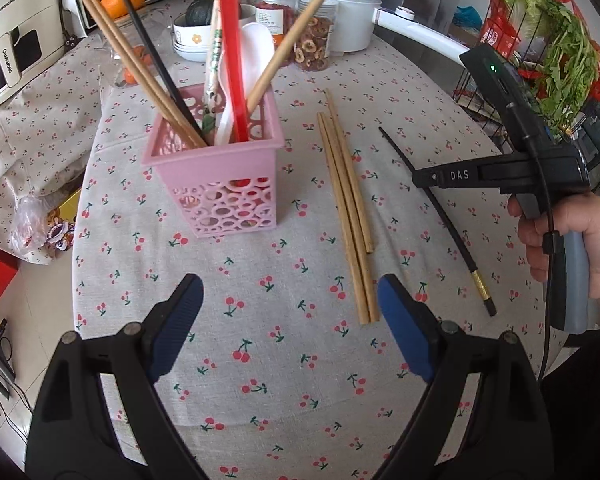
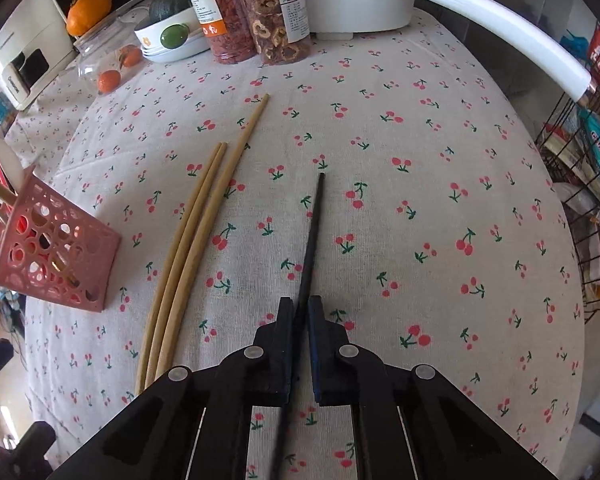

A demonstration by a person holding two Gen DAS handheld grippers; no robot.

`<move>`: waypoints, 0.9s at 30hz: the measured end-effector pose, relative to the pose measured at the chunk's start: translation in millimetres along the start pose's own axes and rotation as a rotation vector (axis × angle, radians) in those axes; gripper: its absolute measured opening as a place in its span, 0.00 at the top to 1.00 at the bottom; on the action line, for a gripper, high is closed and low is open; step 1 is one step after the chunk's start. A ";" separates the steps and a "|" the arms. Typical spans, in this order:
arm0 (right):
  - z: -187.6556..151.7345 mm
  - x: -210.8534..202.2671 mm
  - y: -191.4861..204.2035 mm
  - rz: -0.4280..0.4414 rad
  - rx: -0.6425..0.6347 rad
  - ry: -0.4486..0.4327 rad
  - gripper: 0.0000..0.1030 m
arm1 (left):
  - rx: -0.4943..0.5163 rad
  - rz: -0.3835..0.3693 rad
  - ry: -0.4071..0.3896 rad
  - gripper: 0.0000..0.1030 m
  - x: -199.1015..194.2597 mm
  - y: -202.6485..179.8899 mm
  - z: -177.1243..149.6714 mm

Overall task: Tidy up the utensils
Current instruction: 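Grasp a bamboo chopstick with the left gripper while the right holds the black chopstick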

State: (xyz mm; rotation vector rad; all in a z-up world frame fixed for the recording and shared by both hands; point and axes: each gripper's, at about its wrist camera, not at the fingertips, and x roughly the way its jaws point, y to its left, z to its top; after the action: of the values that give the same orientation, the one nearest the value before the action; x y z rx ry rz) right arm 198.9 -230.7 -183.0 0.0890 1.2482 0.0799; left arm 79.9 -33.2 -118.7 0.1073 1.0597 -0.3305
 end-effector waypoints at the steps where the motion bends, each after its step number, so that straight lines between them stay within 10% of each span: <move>1: -2.3 -2.7 -7.0 0.008 0.012 0.002 0.94 | 0.016 -0.010 0.005 0.14 2.4 -7.4 -0.4; 15: -26.1 -52.4 -115.5 0.042 0.187 -0.041 0.94 | 0.105 0.015 0.067 0.34 86.0 -102.6 83.8; 27: -18.1 -56.2 -116.0 0.131 0.177 -0.042 0.94 | -0.032 0.237 0.068 0.65 146.3 -55.3 172.6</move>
State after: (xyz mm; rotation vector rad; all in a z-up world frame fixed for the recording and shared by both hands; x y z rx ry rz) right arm 165.4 -351.7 -148.6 0.3242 1.2053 0.0802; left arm 272.0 -159.0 -157.5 0.2141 1.1064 -0.0964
